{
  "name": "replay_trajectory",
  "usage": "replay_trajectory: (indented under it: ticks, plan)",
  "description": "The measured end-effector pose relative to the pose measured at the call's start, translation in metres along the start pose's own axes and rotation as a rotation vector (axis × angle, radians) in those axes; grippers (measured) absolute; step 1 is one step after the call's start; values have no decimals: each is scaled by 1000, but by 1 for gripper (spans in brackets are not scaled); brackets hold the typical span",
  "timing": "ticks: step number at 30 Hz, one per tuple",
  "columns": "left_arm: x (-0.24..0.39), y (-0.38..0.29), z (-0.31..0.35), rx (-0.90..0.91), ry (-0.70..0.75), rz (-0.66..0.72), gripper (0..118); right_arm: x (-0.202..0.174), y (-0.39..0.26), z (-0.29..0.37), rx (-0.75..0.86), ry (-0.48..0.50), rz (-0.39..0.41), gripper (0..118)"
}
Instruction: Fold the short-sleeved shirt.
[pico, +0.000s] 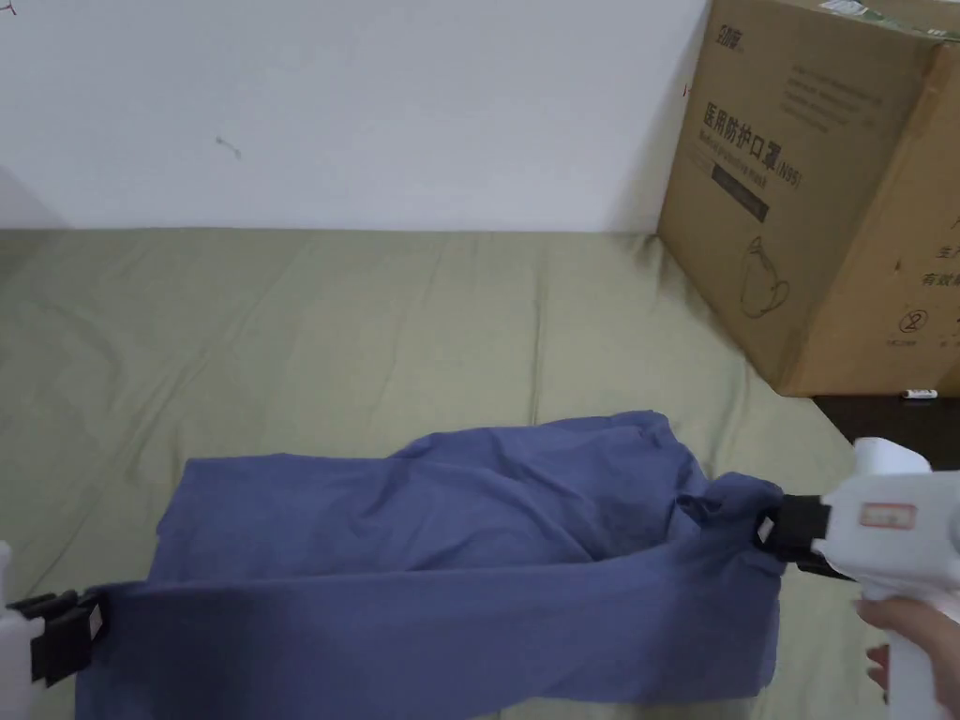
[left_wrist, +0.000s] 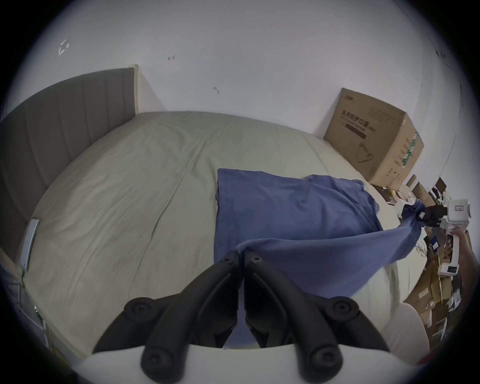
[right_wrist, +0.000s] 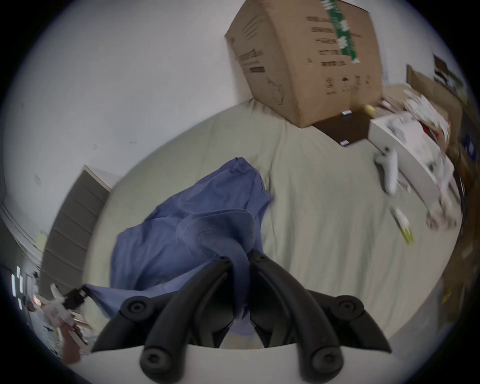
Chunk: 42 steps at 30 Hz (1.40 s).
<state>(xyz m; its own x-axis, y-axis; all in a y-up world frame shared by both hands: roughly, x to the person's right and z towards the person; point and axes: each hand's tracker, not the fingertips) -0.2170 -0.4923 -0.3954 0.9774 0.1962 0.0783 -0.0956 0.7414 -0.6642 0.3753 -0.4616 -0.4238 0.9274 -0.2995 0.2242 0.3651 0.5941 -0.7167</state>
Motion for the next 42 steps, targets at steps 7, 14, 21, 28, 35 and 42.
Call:
replay_trajectory:
  ticks: [7,14,21,28,35,42]
  plan:
    - [-19,16,-88,-78,62,48,22,-9,19,-122,-141,-123,36,32]
    - [-19,-1,-68,-60,76,61,117,6,-7,-85,61,-107,6,118]
    - [19,-27,55,167,26,24,107,-11,-69,63,318,128,133,117]
    - [48,-60,138,229,20,-32,0,-40,-130,138,450,141,233,0]
    - [-2,-28,75,-241,-18,121,0,-36,-130,131,323,186,165,0]
    - [-20,-35,-24,-331,85,140,118,-43,-130,120,246,198,180,0]
